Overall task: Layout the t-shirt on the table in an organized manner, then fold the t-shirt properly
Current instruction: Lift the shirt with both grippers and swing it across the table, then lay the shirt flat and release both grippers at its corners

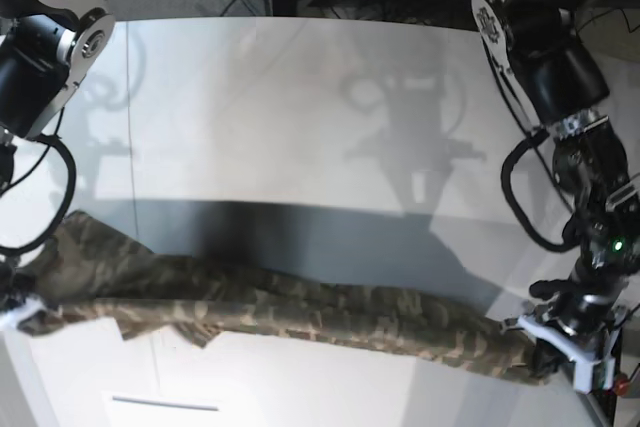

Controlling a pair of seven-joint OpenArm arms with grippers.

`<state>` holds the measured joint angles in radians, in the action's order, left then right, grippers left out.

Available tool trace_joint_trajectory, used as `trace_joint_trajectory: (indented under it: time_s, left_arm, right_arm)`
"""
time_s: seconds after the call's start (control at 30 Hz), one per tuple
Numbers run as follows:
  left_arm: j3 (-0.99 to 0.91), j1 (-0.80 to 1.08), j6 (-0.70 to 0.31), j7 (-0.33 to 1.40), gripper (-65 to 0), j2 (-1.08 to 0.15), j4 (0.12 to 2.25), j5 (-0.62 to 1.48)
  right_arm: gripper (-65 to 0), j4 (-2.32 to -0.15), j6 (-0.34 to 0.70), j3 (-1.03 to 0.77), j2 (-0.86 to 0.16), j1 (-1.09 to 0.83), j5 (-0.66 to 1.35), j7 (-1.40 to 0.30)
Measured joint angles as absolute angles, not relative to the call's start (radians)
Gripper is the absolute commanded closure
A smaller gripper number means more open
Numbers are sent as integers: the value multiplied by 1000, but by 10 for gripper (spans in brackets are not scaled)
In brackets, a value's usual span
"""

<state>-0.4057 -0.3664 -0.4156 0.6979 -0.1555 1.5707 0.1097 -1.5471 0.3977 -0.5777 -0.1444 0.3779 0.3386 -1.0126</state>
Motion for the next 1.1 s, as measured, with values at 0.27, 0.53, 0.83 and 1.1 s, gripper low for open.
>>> trace_joint_trajectory:
  time_s: [0.27,0.53,0.83,1.1]
  left_arm:
    - [-397,-391,-421,671,0,-100,1542,38]
    - [-402,-167,-419,652,0,-109,1626,43]
    - [-496,174,-417,478,0,-104,1549,30]
    - [-514,266,-418,368,0,-108,1445,33]
  right_arm:
    - [0,-1602,328,-516,-212,390,323,-997]
    - [0,-1810,324,-519,-167,178,324,-1060]
    - [0,-1747,331,-597,-31,-160,329,-929]
    - [0,-1625,329,-603,-27,-284,331,-808]
